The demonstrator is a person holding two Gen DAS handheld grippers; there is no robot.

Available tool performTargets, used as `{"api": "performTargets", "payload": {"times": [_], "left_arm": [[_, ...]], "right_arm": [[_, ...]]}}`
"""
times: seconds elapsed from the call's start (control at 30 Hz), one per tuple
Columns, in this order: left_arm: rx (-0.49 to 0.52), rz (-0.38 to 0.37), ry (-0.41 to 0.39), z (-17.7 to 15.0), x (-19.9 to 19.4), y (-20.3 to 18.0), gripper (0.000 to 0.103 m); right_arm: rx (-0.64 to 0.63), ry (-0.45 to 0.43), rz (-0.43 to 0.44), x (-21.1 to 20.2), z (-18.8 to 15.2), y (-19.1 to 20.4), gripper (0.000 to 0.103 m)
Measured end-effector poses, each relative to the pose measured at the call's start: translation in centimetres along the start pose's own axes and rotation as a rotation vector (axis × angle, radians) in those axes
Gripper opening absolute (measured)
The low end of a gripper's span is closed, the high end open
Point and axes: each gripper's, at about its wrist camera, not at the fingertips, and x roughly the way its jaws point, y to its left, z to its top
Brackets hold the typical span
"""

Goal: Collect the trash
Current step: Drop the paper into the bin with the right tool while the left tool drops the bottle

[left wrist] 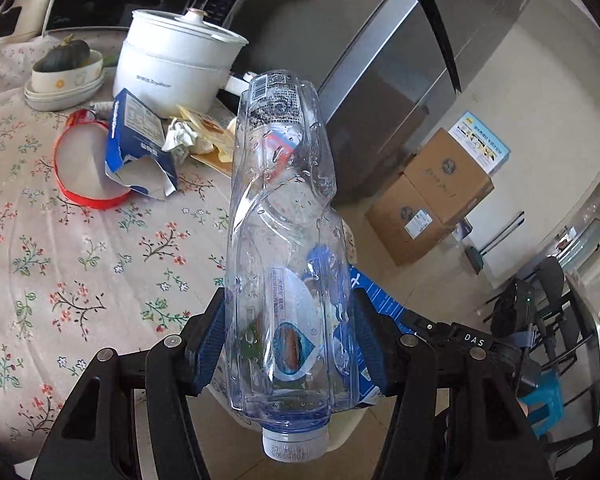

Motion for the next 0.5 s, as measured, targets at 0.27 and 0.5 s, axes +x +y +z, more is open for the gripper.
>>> {"api": "performTargets", "payload": {"times": [0.27, 0.5], "left_arm": [[0.016, -0.011, 0.037, -0.5, 1.0, -0.4, 0.062], [0.034, -0.016, 0.066, -1.0, 1.9, -0.8, 0.062]], "right_arm": [[0.103, 0.089, -0.007, 1.9, -0.6, -1.9, 0.015], [0.097, 0.091, -0.007, 1.9, -0.6, -1.7, 0.026]]}}
